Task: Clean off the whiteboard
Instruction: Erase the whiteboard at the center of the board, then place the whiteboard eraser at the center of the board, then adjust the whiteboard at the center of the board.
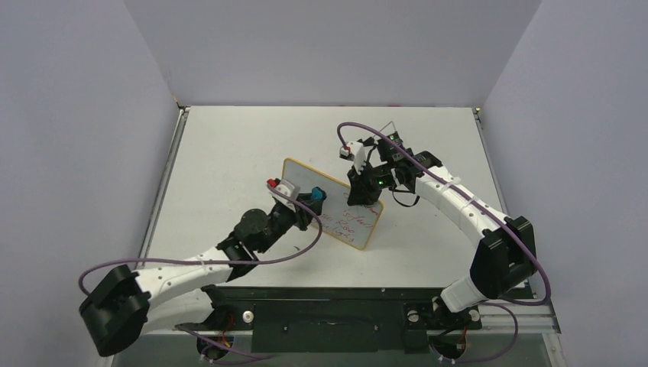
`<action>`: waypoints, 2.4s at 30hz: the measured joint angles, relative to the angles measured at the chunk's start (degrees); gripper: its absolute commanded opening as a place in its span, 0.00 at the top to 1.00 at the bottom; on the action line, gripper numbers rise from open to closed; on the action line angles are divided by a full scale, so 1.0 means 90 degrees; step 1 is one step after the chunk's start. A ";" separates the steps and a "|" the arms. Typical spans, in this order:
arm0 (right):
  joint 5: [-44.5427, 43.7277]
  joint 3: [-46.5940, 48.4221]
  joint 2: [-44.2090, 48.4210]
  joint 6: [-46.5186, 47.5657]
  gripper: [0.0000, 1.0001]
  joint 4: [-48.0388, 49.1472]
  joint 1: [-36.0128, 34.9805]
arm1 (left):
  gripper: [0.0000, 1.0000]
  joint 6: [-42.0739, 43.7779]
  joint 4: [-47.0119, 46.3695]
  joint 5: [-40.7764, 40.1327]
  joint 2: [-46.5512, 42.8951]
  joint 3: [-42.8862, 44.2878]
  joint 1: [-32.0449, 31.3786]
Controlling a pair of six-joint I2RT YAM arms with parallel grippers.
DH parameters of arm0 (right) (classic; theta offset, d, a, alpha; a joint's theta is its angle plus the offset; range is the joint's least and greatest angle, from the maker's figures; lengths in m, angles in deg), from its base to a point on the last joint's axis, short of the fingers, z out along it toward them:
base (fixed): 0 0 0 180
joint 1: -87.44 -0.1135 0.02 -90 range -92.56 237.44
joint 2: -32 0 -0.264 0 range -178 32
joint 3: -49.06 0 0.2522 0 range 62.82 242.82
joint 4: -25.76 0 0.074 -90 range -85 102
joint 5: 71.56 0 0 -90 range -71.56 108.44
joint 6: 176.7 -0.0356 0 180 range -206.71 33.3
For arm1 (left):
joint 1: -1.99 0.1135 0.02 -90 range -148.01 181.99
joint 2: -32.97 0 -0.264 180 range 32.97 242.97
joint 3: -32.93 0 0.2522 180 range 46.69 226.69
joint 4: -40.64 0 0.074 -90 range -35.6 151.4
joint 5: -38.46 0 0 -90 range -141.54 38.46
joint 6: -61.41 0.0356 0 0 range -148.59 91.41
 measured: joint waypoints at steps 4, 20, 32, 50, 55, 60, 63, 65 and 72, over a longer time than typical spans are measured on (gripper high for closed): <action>0.0027 0.0039 -0.0039 0.0024 1.00 -0.0046 0.0000 | 1.00 -0.0493 0.1625 0.0279 -0.1418 -0.0199 0.0661; 0.0121 0.0056 -0.0046 0.0175 1.00 -0.0163 0.0032 | 0.88 -0.2319 0.5644 -0.0755 -0.0270 -0.0117 0.2620; 0.0158 0.0068 -0.0063 0.0221 1.00 -0.0347 0.0058 | 0.58 -0.2693 0.6120 -0.1105 -0.0447 0.0148 0.2691; 0.0223 0.0151 -0.0143 0.0338 1.00 -0.0461 0.0058 | 0.48 -0.2470 0.6615 -0.0469 0.0087 0.0884 0.2939; 0.0226 0.0151 -0.0143 0.0340 1.00 -0.0464 0.0058 | 0.46 -0.2501 0.6664 -0.0500 0.0231 0.0882 0.2939; 0.0250 0.0153 -0.0143 0.0384 1.00 -0.0483 0.0058 | 0.45 -0.2475 0.6662 -0.0631 -0.0522 0.0794 0.2939; 0.0282 0.0192 -0.0168 0.0508 1.00 -0.0566 0.0051 | 0.45 -0.2161 0.6475 -0.0296 -0.1341 0.0784 0.2943; 0.0296 0.0243 -0.0189 0.0678 1.00 -0.0697 0.0039 | 0.44 -0.1792 0.5974 0.0328 -0.1758 0.0743 0.2956; 0.0253 0.0449 -0.0228 0.1528 1.00 -0.1326 -0.0090 | 0.41 -0.0121 0.4629 0.2730 -0.1960 0.0848 0.2987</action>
